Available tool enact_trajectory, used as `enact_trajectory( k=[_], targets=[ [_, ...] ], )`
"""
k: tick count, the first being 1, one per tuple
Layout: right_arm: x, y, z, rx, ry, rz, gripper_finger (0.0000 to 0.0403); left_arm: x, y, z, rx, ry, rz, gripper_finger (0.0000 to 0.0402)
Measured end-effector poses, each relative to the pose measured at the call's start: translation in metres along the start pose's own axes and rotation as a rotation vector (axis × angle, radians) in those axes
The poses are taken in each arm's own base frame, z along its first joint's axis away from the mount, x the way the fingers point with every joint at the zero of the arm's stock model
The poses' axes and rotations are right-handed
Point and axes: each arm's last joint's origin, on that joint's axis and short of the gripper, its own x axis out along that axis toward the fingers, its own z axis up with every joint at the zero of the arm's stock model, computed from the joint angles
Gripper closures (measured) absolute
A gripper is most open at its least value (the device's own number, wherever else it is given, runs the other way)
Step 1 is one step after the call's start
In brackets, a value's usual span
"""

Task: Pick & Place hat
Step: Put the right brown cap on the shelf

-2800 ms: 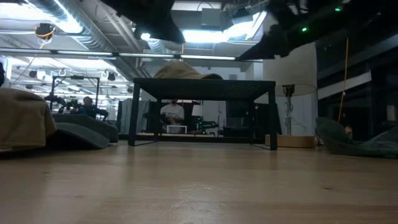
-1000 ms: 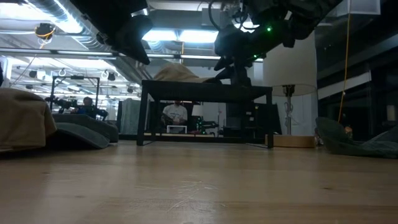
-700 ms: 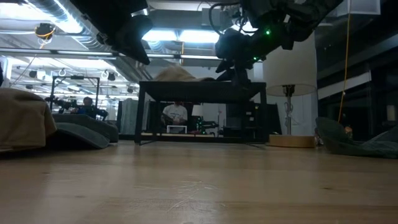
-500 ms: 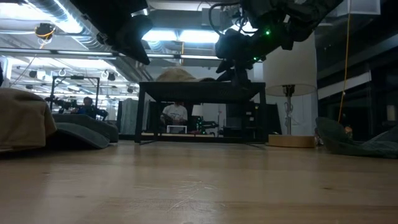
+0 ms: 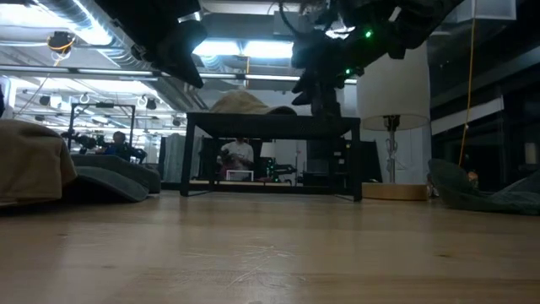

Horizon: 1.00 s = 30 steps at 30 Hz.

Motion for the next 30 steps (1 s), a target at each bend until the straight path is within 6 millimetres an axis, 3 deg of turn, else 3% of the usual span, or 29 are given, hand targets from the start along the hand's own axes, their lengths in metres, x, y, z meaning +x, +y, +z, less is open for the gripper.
enact_trajectory(
  k=[4, 9, 14, 30],
  targets=[
    [-0.012, -0.012, 0.0, 0.142, -0.097, 0.068, 0.0269, 0.0, 0.0, 0.0, 0.0, 0.001, -0.002, 0.04],
    [-0.019, -0.052, -0.012, 0.419, -0.157, 0.231, 0.0269, 0.0, -0.001, 0.0, -0.001, 0.012, -0.022, 0.0397],
    [-0.015, -0.078, -0.021, 0.454, -0.07, 0.281, 0.0269, 0.0, -0.001, 0.0, -0.006, 0.008, -0.024, 0.0396],
    [0.045, -0.055, -0.034, 0.383, 0.121, 0.364, 0.0269, 0.0, -0.001, 0.0, -0.007, 0.007, -0.021, 0.0396]
  ],
)
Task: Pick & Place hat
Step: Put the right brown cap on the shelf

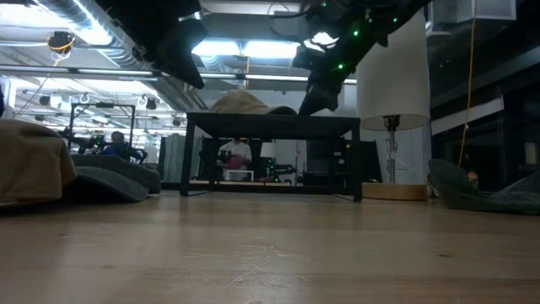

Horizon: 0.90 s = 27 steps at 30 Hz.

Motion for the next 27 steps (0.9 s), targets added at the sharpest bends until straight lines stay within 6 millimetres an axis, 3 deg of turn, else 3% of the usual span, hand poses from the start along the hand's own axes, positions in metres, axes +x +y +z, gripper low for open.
enact_trajectory(
  k=[9, 21, 27],
  targets=[
    [0.005, -0.006, 0.008, 0.037, -0.065, -0.093, 0.0269, 0.0, 0.0, 0.0, -0.001, -0.002, 0.004, 0.0396],
    [0.025, 0.007, 0.007, -0.008, -0.04, -0.078, 0.0269, 0.0, 0.0, 0.0, 0.0, 0.001, -0.002, 0.0396],
    [0.025, 0.003, 0.012, 0.019, -0.084, -0.126, 0.0269, 0.0, 0.0, 0.0, 0.0, 0.002, -0.003, 0.0396]
  ],
)
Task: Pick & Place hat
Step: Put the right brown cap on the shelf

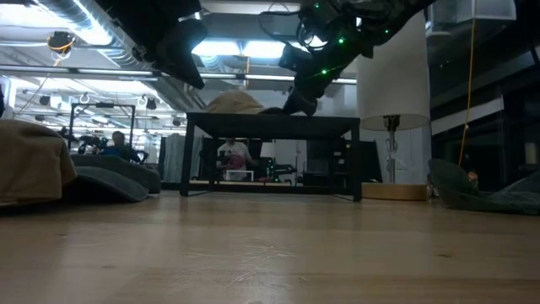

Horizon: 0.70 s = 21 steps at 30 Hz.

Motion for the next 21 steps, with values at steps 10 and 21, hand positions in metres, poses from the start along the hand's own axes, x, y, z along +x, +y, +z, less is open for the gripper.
enact_trajectory(
  k=[10, 21],
  targets=[
    [0.0011, -0.0035, 0.0023, 0.017, -0.022, -0.04, 0.0293, 0.0, 0.0, 0.0, 0.0, 0.0, 0.0, 0.0396],
    [0.001, -0.0024, 0.0015, 0.021, -0.017, -0.026, 0.0393, 0.0, 0.0, 0.0, 0.001, 0.0, 0.0, 0.0396]
  ],
)
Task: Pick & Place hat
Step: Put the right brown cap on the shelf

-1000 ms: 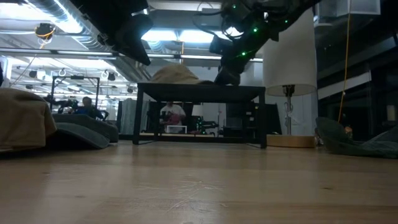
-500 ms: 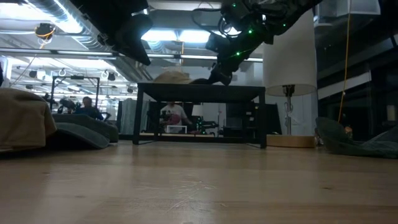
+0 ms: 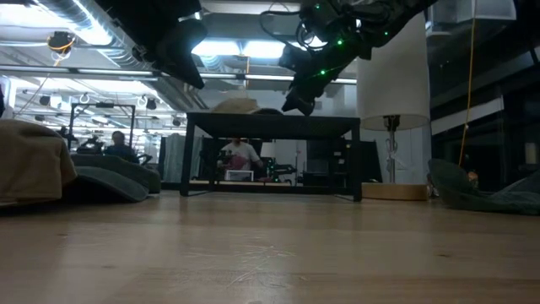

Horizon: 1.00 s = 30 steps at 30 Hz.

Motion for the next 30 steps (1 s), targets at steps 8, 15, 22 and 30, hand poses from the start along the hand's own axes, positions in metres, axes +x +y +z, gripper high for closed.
enact_trajectory(
  k=[8, 15, 22, 30],
  targets=[
    [-0.005, 0.006, 0.002, -0.024, 0.025, -0.001, 0.0399, 0.0, 0.0, 0.0, 0.0, 0.0, 0.0, 0.0396],
    [-0.016, 0.015, 0.001, -0.096, 0.069, 0.055, 0.0399, 0.0, 0.0, 0.0, 0.004, -0.001, 0.001, 0.0396],
    [-0.06, -0.023, 0.0, 0.097, -0.033, 0.257, 0.0397, 0.011, 0.008, 0.028, 0.046, 0.002, -0.113, 0.0399],
    [-0.097, -0.062, 0.0, 0.317, -0.176, 0.302, 0.0396, 0.016, 0.084, 0.111, -0.095, -0.112, -0.002, 0.04]
  ],
)
